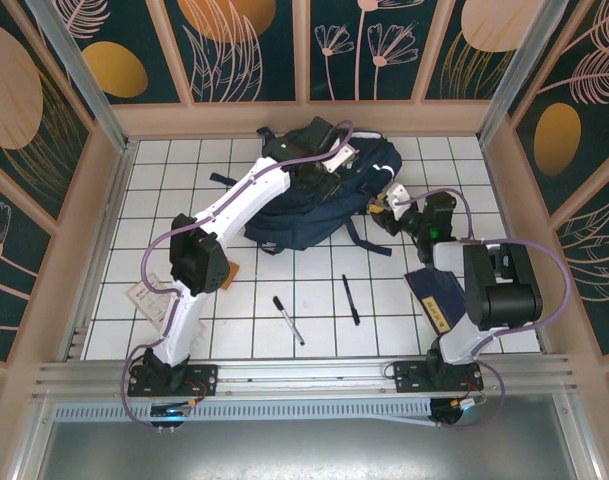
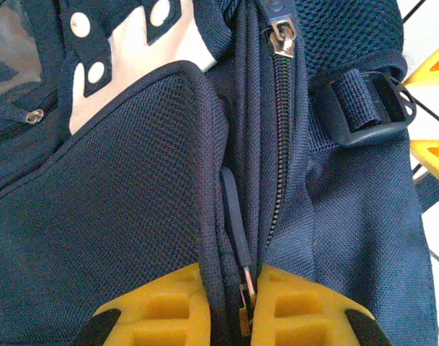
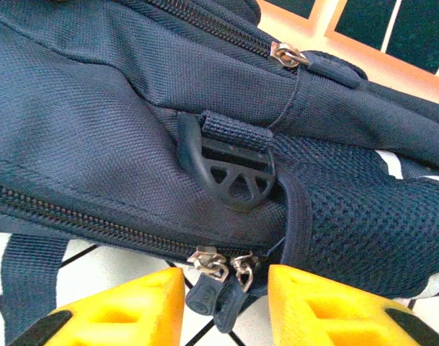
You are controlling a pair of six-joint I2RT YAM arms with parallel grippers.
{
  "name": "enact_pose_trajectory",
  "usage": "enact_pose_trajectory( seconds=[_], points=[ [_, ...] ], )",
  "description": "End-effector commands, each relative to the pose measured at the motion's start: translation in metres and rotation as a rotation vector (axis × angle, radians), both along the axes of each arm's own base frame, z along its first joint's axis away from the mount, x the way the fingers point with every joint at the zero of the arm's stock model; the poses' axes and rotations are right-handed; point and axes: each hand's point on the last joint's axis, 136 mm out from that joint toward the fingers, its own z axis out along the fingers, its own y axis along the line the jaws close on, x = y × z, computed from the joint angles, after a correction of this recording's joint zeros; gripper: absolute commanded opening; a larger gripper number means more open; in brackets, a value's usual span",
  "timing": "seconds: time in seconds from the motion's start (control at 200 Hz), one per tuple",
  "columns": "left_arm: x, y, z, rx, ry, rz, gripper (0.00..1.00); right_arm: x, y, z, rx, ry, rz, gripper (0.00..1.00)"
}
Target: Pack the student bag
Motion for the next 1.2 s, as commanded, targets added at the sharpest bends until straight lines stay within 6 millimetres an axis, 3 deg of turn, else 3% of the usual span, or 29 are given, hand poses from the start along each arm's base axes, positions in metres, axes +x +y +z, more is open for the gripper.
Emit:
enact_pose_trajectory(
  seconds=[0.0,0.27,0.475,0.766,0.991,1.196],
  points=[
    [0.002,-0.016,0.064,-0.155,-0.107,-0.007,0.00,0.010,-0.002,0.005,-0.042,-0.081,-0.075,0.32],
    [0.013,-0.016,0.078,-0.194,-0.148,0.053,0.00,-0.004,-0.006,-0.006,-0.064,-0.085,-0.127,0.33],
    [0.008,-0.021,0.081,-0.221,-0.132,0.035,0.00,-0.014,-0.008,-0.016,-0.054,-0.080,-0.132,0.32],
    [0.000,-0.026,0.077,-0.240,-0.084,0.005,0.00,0.000,-0.002,0.002,0.058,-0.111,-0.129,0.30],
    [-0.004,-0.027,0.077,-0.245,-0.075,-0.006,0.00,0.003,0.001,-0.002,0.095,-0.105,-0.124,0.28],
    [-0.007,-0.028,0.077,-0.251,-0.064,-0.025,0.00,0.007,-0.001,-0.007,0.084,-0.093,-0.139,0.35]
  ],
)
